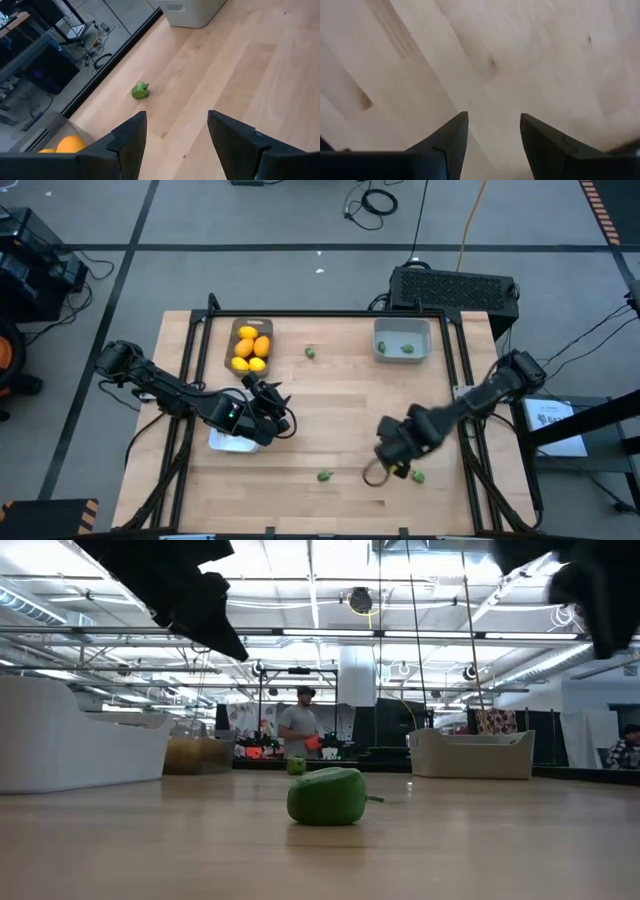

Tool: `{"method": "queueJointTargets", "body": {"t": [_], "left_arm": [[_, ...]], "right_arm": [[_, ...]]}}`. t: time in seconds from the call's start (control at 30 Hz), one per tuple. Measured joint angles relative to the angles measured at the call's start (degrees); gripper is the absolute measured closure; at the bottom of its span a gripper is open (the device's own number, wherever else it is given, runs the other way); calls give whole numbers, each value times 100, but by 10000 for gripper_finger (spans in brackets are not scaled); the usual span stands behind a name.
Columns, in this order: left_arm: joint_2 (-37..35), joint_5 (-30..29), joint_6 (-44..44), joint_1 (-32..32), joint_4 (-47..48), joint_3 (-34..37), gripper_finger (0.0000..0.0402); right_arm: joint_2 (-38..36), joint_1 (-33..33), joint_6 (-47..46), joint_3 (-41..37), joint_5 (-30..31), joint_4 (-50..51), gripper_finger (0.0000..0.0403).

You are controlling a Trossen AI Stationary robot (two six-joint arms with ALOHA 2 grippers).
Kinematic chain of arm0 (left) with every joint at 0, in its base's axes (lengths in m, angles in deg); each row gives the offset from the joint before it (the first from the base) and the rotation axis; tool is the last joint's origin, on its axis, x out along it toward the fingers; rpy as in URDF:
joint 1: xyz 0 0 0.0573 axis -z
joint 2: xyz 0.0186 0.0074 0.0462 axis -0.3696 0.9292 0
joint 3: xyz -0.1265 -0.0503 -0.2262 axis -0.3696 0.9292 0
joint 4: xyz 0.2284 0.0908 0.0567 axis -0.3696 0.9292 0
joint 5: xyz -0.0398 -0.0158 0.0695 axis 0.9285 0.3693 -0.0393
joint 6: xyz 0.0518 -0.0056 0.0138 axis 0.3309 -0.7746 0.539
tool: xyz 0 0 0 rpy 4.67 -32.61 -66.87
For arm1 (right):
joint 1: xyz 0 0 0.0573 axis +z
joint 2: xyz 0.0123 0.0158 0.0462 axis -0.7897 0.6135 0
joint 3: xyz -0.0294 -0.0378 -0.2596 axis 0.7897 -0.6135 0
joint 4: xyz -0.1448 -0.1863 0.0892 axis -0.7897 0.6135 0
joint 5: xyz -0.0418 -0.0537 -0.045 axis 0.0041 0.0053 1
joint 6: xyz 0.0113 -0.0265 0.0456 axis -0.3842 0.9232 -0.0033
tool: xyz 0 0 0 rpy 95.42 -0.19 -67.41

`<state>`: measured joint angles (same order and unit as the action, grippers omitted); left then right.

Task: Sort produce into baskets
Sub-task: Put the bottom right green chili pepper into the gray bin

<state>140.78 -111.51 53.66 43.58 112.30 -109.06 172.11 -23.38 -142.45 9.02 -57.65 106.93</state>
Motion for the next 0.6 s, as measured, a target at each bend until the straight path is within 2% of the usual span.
{"method": "queueJointTargets", "body": {"t": [0.17,0.27,0.4,0.6], "left_arm": [[0,13,247,-7,-331,0,183],[0,181,403,-15,-507,0,183],[0,215,441,-38,-586,0,183],[0,366,398,-136,-591,0,183]], "right_arm": [[0,626,-1397,-455,93,-22,209],[-2,863,-2224,-1000,-332,-445,184],[2,1049,-2673,-1674,-836,-1286,149],[2,1246,-2937,-2086,-927,-2426,120]]}}
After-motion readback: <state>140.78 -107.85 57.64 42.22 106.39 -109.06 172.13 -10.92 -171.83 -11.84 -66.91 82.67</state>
